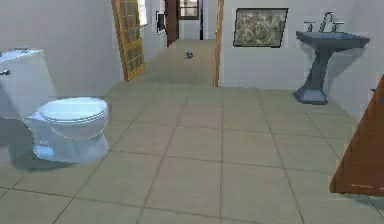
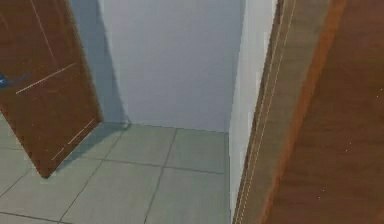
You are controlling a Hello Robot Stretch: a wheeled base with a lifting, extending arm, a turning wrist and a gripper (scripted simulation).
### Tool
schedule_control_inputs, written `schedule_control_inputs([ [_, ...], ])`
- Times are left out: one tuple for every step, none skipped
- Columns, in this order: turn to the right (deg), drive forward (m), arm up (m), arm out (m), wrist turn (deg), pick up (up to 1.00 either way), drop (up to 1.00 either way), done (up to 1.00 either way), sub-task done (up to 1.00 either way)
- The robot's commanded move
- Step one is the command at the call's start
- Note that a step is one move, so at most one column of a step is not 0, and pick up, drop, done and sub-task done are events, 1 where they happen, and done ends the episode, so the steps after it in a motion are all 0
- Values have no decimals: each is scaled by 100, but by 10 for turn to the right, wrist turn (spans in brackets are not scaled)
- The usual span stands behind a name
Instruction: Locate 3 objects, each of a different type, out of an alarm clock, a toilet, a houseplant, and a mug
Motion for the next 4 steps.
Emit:
schedule_control_inputs([
  [0, 100, 0, 0, 0, 0, 0, 0, 0],
  [-30, 0, 0, 0, 0, 0, 0, 0, 0],
  [0, 100, 0, 0, 0, 0, 0, 0, 0],
  [0, 100, 0, 0, 0, 0, 0, 0, 0],
])
